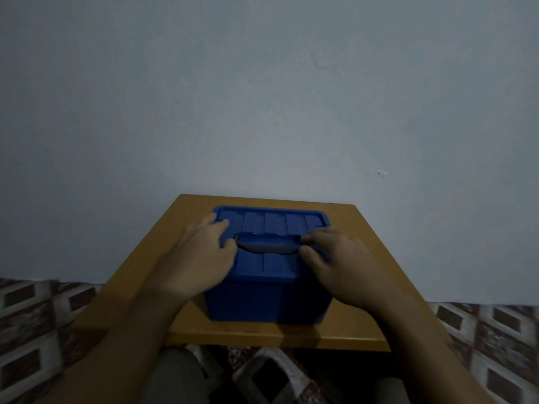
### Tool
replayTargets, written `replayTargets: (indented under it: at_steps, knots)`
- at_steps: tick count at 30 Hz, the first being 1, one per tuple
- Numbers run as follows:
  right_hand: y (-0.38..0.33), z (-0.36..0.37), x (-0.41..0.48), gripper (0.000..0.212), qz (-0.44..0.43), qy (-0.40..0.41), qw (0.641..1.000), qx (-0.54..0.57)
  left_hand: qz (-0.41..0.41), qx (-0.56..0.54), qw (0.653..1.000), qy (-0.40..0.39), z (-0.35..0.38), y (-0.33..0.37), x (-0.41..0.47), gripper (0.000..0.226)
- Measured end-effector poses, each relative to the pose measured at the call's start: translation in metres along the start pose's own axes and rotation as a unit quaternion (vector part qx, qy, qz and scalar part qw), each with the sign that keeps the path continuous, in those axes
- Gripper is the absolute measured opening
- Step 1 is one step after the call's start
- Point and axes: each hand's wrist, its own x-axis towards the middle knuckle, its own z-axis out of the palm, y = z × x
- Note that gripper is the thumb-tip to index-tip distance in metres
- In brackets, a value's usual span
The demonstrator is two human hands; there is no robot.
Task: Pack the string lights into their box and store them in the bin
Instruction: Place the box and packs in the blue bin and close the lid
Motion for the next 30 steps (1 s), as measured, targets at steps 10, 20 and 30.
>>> replayTargets:
  at_steps: [10, 20, 30]
  knots:
    - [-0.002, 0.033, 0.043, 0.065, 0.062, -0.143, 0.982, -0.108, 0.034, 0.17, 0.974, -0.143, 0.029, 0.018, 0.032, 0.061]
    - [0.001, 0.035, 0.042, 0.065, 0.063, -0.154, 0.98, -0.11, 0.028, 0.199, 0.964, -0.173, 0.028, 0.017, 0.032, 0.062]
    - [0.015, 0.025, 0.033, 0.026, 0.146, 0.14, 0.97, 0.135, -0.041, -0.206, 0.976, 0.058, 0.004, 0.002, 0.039, 0.03]
